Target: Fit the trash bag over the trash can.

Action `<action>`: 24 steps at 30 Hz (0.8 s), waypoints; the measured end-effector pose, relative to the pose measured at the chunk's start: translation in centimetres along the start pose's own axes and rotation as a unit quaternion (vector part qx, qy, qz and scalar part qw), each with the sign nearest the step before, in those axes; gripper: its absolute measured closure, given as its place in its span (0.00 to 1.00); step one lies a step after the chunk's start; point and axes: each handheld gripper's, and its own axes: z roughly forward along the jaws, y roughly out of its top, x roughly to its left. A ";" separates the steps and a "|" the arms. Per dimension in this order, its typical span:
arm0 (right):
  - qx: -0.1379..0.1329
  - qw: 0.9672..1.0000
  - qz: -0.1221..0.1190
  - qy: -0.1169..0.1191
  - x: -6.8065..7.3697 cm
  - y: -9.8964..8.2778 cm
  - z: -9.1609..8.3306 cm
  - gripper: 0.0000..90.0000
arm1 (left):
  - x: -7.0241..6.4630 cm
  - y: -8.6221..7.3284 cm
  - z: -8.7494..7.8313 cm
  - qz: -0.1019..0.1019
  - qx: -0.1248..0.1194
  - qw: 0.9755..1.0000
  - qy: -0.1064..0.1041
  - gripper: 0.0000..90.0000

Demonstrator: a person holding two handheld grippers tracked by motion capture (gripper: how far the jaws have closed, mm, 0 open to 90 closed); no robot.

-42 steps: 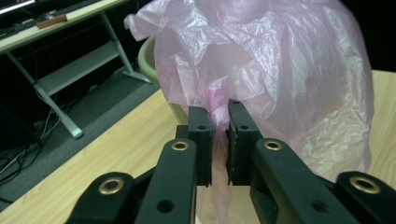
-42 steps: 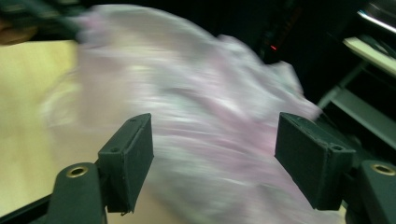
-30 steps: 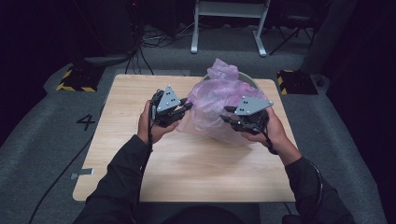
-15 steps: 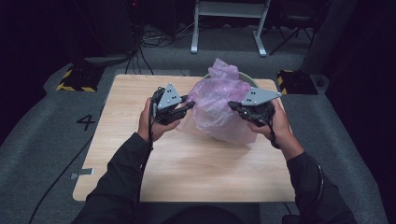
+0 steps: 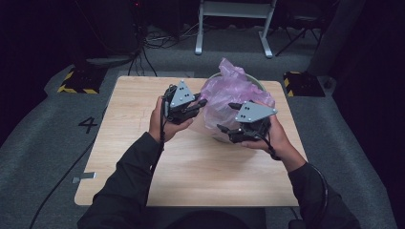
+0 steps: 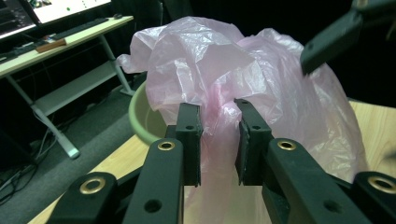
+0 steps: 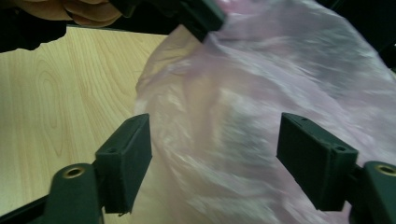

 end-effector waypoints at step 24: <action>0.014 0.997 0.025 -0.072 -1.2 -1.1 0.2 1.00 | 0.0 0.6 0.5 -0.010 -0.010 1.000 -0.016 0.49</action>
